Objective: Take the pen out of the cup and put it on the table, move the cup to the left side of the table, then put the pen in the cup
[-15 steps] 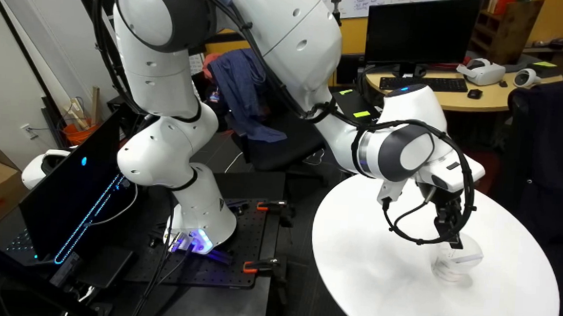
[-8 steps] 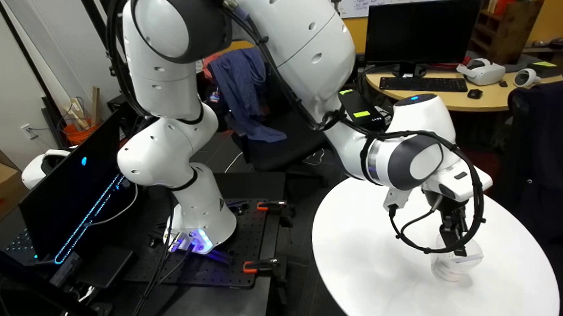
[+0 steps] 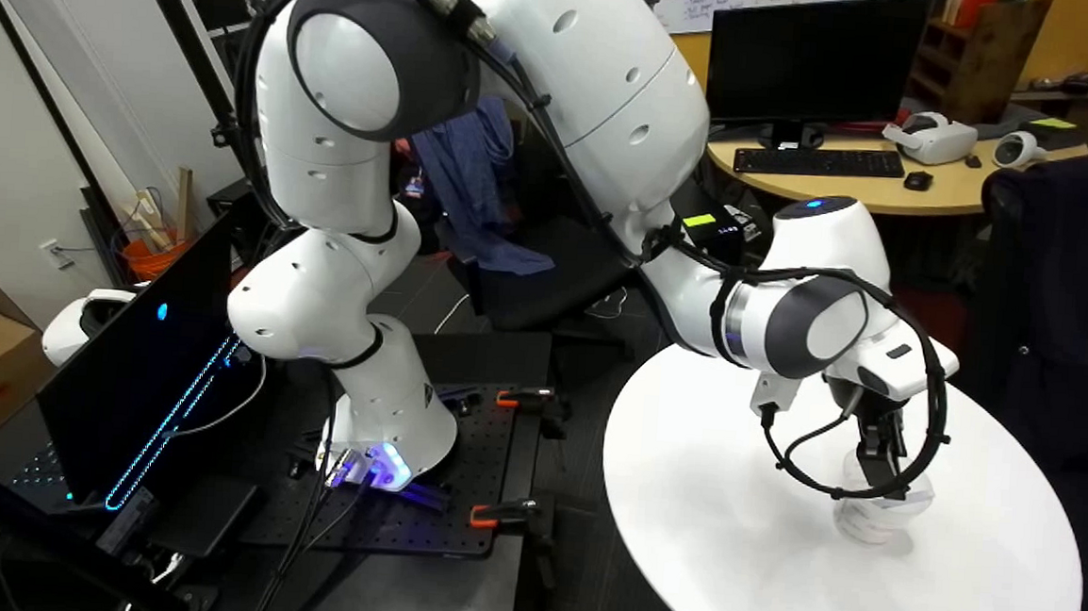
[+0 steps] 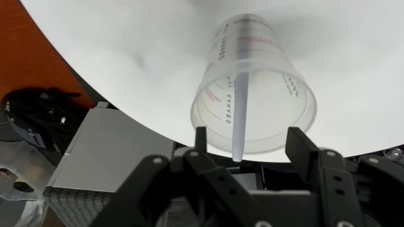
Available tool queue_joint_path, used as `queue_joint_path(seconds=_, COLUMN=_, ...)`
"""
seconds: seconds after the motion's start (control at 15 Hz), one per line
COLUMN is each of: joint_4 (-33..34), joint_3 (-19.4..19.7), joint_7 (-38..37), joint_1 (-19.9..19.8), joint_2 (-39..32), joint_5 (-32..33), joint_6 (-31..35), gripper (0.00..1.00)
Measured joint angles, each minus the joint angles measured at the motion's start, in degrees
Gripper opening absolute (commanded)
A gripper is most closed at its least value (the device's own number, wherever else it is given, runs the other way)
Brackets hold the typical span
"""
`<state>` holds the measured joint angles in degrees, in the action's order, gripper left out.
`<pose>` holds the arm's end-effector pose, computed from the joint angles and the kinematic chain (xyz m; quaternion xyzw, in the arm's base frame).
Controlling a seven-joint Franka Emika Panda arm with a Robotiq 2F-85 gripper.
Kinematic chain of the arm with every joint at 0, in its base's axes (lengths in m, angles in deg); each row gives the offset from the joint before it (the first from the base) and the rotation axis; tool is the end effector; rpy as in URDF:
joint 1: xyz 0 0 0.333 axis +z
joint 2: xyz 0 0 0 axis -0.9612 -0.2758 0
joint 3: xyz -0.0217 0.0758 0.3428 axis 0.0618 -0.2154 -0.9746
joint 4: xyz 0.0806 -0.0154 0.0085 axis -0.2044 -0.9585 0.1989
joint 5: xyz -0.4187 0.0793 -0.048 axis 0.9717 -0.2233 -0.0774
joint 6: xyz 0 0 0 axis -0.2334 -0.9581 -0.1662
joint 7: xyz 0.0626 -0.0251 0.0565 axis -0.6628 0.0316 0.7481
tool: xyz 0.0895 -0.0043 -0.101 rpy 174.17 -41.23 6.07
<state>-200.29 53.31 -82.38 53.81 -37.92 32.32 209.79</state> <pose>0.6355 -0.0831 0.2112 0.9521 -0.2038 0.2153 0.0749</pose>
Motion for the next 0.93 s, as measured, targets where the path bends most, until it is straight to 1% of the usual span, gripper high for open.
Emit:
queue_joint_path(seconds=0.13, joint_4=0.39, joint_3=0.1, joint_7=-0.01, joint_1=0.32, joint_2=-0.47, joint_5=0.0, joint_6=-0.01, gripper=0.64)
queue_joint_path(seconds=0.2, joint_4=0.52, joint_3=0.13, joint_7=-0.01, joint_1=0.45, joint_2=-0.61, joint_5=0.0, joint_6=-0.02, gripper=0.61)
queue_joint_path(seconds=0.33, joint_4=0.84, joint_3=0.13, joint_7=-0.02, joint_1=0.62, joint_2=-0.92, joint_5=0.0, joint_6=-0.05, gripper=0.6)
queue_joint_path(seconds=0.4, joint_4=1.09, joint_3=0.13, joint_7=-0.02, joint_1=0.69, joint_2=-1.12, joint_5=0.0, joint_6=-0.07, gripper=0.61)
queue_joint_path(seconds=0.47, joint_4=1.32, joint_3=0.13, joint_7=-0.02, joint_1=0.74, joint_2=-1.3, joint_5=0.0, joint_6=-0.12, gripper=0.59)
queue_joint_path(seconds=0.67, joint_4=2.01, joint_3=0.16, joint_7=-0.02, joint_1=0.94, joint_2=-1.78, joint_5=-0.04, joint_6=-0.53, gripper=0.6)
queue_joint_path(seconds=0.93, joint_4=3.09, joint_3=0.16, joint_7=-0.02, joint_1=1.27, joint_2=-2.43, joint_5=-0.37, joint_6=-2.33, gripper=0.58)
